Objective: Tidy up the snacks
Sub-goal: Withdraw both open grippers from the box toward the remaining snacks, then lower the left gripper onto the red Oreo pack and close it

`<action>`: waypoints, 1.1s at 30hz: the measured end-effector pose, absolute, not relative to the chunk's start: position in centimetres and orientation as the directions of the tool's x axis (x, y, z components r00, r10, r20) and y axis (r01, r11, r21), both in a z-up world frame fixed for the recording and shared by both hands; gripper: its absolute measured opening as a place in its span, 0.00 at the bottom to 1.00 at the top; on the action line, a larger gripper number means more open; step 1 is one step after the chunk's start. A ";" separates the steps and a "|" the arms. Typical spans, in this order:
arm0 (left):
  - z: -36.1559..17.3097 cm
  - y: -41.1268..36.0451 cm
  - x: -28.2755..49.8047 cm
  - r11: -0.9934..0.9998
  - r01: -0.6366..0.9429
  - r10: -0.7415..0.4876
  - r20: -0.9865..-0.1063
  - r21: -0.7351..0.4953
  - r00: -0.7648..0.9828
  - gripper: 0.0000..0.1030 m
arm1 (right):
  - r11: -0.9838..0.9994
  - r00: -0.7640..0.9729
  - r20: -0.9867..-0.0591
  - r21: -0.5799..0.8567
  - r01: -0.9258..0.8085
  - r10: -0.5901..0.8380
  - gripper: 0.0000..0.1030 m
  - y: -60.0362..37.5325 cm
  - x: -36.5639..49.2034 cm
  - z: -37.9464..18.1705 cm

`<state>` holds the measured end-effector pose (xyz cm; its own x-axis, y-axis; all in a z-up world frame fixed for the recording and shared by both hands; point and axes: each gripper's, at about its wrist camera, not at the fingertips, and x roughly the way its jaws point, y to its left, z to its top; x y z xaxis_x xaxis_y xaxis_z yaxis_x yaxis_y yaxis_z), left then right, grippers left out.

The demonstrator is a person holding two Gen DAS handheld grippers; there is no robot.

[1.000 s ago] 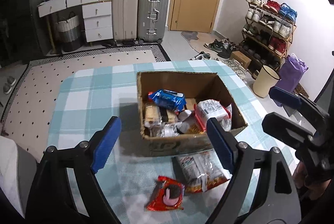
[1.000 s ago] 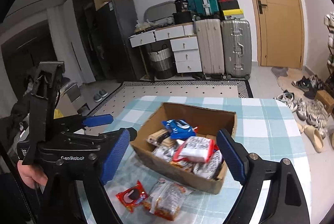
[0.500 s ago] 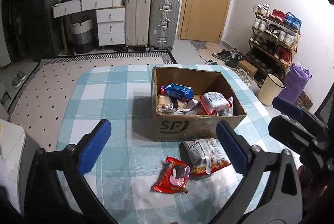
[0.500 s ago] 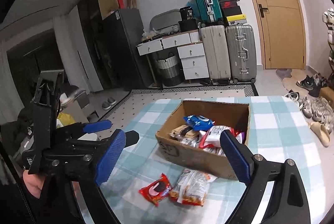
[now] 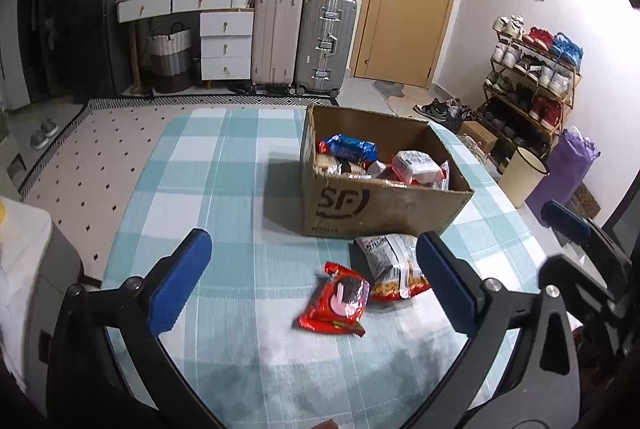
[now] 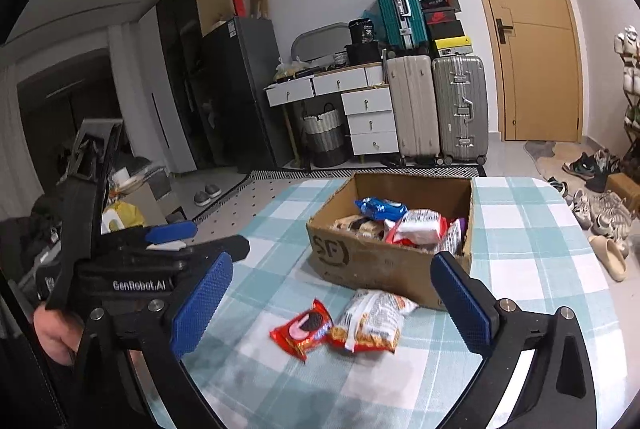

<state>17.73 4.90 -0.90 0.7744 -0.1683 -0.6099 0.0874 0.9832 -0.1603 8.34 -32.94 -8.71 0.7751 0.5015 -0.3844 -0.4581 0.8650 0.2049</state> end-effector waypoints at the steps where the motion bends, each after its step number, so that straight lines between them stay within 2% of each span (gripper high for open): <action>1: -1.3 5.0 17.6 0.982 0.084 -0.170 -0.613 -0.167 0.772 0.99 | 0.861 0.774 -0.376 0.207 -0.466 0.509 0.99 -33.0 7.9 -8.9; 12: -5.8 4.9 16.9 0.982 0.062 -0.168 -0.662 -0.181 0.730 0.99 | 0.859 0.774 -0.373 0.196 -0.473 0.511 0.99 -33.2 6.7 -9.7; 33: -12.2 1.1 20.8 0.986 0.116 -0.163 -0.748 -0.116 0.643 0.99 | 0.873 0.736 -0.469 0.243 -0.423 0.488 1.00 -33.8 8.5 -15.5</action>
<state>20.80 1.13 -12.17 0.6427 -0.1634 -0.7485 0.1157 0.9865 -0.1161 8.54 -33.76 -15.45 0.7362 0.4879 -0.4690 -0.4234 0.8727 0.2432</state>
